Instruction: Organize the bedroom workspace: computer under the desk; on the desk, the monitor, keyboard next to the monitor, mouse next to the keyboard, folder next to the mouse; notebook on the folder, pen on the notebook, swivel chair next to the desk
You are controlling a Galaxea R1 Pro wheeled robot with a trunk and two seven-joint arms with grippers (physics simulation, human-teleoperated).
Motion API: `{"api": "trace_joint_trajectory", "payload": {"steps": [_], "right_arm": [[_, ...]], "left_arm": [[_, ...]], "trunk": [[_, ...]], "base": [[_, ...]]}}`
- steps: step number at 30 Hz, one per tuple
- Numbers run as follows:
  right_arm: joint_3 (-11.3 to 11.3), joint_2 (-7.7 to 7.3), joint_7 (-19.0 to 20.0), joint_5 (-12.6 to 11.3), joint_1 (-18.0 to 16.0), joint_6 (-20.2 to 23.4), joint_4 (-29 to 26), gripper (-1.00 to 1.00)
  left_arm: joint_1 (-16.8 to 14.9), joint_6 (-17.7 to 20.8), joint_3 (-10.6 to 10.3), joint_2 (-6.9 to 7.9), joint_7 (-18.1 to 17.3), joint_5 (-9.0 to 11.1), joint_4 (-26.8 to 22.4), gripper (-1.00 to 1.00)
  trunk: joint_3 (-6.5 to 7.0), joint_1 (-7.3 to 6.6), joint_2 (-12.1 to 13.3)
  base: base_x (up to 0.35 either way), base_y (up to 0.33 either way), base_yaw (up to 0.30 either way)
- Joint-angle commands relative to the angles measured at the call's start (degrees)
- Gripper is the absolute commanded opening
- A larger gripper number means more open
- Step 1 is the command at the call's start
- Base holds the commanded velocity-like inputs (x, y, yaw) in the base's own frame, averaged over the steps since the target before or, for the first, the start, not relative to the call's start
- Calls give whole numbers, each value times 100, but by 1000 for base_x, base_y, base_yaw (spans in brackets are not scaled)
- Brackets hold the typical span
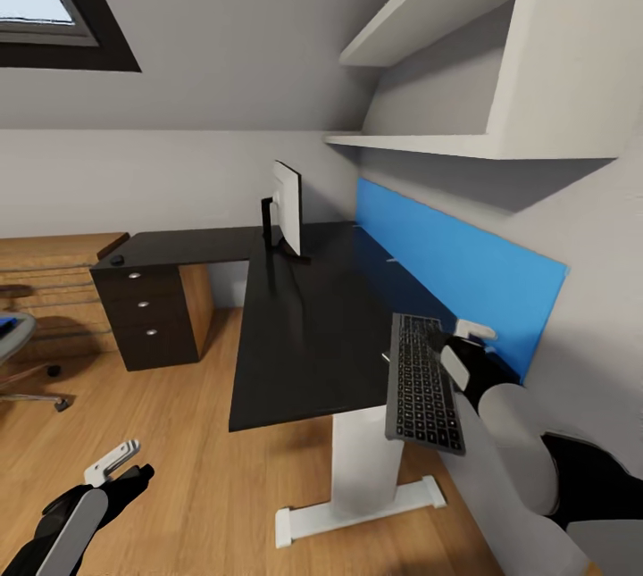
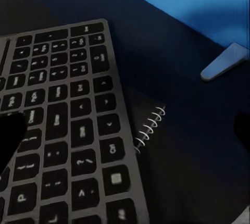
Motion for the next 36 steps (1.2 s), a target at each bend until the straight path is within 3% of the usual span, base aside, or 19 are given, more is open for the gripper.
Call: {"api": "trace_joint_trajectory", "payload": {"steps": [1,22,30,36], "right_arm": [[10,-14,-18,-107,4,28,-10,100],[4,-52,157,-463,13,28,-10,100],[4,-156,349,-530,13,29,-2,100],[4,-168,590,-838,61,23,-20,100]], "left_arm": [[-3,12,0,1,46,58,-9,100],[-3,13,-7,1,49,68,0,100],[-3,13,-9,1,46,68,0,100],[-3,13,-12,1,44,67,0,100]], "trunk": [[-6,-2,-3],[-6,-2,-3],[-6,-2,-3],[-6,-2,-3]], "base": [[-70,-19,0],[-142,-3,0],[-215,0,0],[-278,79,0]]}}
